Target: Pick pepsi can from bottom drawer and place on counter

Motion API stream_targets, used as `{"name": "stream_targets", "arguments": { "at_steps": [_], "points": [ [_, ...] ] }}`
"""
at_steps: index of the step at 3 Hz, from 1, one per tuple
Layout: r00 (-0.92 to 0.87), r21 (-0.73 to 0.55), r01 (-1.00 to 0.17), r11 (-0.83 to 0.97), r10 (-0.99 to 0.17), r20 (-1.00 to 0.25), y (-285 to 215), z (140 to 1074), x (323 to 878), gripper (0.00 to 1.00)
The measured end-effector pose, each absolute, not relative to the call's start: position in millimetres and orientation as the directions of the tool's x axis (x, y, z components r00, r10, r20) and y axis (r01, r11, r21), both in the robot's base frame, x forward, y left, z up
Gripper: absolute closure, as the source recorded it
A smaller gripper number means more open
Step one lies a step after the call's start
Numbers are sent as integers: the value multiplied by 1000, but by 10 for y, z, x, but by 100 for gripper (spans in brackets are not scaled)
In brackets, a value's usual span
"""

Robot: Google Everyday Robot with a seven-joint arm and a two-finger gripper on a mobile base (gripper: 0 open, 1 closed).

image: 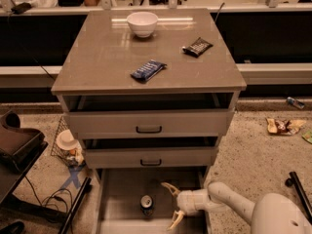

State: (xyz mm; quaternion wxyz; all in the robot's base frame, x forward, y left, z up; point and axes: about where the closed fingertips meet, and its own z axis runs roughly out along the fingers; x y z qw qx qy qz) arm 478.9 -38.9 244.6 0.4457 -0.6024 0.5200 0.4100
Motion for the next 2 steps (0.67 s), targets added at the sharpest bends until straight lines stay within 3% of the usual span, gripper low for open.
{"name": "stream_targets", "arguments": {
  "at_steps": [2],
  "points": [
    [111,-101,-993,-56,-237,-965,-293,2360,4834,0]
  ]
}}
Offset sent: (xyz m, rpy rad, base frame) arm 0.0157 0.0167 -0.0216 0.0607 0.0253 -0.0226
